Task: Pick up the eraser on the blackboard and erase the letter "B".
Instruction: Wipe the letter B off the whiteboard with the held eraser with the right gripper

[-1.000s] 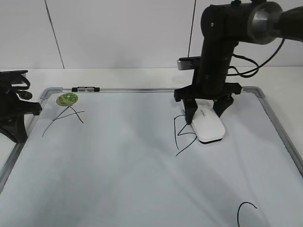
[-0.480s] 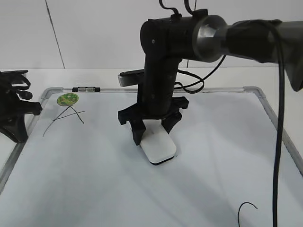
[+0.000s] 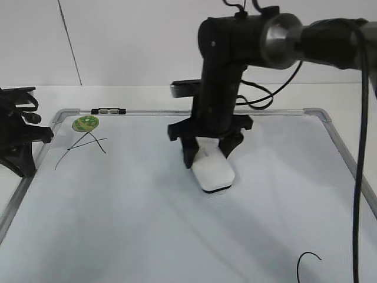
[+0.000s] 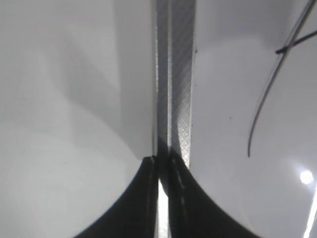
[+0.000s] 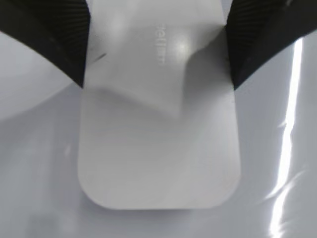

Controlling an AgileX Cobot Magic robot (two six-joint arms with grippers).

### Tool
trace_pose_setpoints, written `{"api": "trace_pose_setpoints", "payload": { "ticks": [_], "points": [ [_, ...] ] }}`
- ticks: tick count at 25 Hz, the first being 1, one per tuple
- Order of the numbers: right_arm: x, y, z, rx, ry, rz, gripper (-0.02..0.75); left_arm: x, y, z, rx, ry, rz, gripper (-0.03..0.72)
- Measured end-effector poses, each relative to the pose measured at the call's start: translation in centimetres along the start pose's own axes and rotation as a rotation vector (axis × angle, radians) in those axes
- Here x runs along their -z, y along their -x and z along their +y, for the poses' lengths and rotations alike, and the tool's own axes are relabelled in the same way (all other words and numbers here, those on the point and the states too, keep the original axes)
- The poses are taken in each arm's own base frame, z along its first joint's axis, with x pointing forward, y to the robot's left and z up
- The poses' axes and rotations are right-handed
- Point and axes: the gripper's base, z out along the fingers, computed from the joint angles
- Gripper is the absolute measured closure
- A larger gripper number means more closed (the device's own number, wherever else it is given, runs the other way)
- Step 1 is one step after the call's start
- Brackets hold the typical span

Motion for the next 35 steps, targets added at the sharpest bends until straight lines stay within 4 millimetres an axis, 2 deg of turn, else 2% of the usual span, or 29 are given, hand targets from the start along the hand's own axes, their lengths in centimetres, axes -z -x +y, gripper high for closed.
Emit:
{"api": "trace_pose_setpoints", "payload": {
  "ticks": [1,2,4,7,11,14,19,21,25,32,35],
  "points": [
    [0.1,0.2,-1.1,-0.020,-0.005,-0.003,0.204,0.0,0.0,0.0,0.000,0.000,0.000,0.671],
    [0.3,0.6,-3.4,-0.066,-0.016,-0.008,0.204,0.0,0.0,0.0,0.000,0.000,0.000,0.671],
    [0.6,0.8,-5.9,-0.115,-0.028,-0.018,0.204,0.0,0.0,0.0,0.000,0.000,0.000,0.671],
    [0.8,1.0,-8.0,-0.162,-0.035,-0.026,0.204,0.0,0.0,0.0,0.000,0.000,0.000,0.671],
    [1.4,0.5,-8.5,-0.162,-0.058,-0.040,0.204,0.0,0.0,0.0,0.000,0.000,0.000,0.671],
    [2.5,-0.9,-9.1,-0.148,-0.111,-0.029,0.204,0.0,0.0,0.0,0.000,0.000,0.003,0.671],
    [6.6,-3.7,-9.2,-0.145,-0.131,-0.071,0.204,0.0,0.0,0.0,0.000,0.000,0.003,0.672],
    [7.3,-4.1,-9.1,-0.145,-0.131,-0.082,0.204,0.0,0.0,0.0,0.000,0.000,0.003,0.671],
    [6.4,-4.1,-9.2,-0.145,-0.132,-0.059,0.205,0.0,0.0,0.0,0.000,0.000,0.005,0.672],
    [2.5,-2.7,-9.6,-0.147,-0.138,0.018,0.205,0.0,0.0,0.0,-0.001,0.001,0.005,0.671],
    [2.1,-2.1,-9.4,-0.154,-0.118,0.014,0.205,0.0,0.0,0.1,-0.005,0.006,0.005,0.671]
  ]
}}
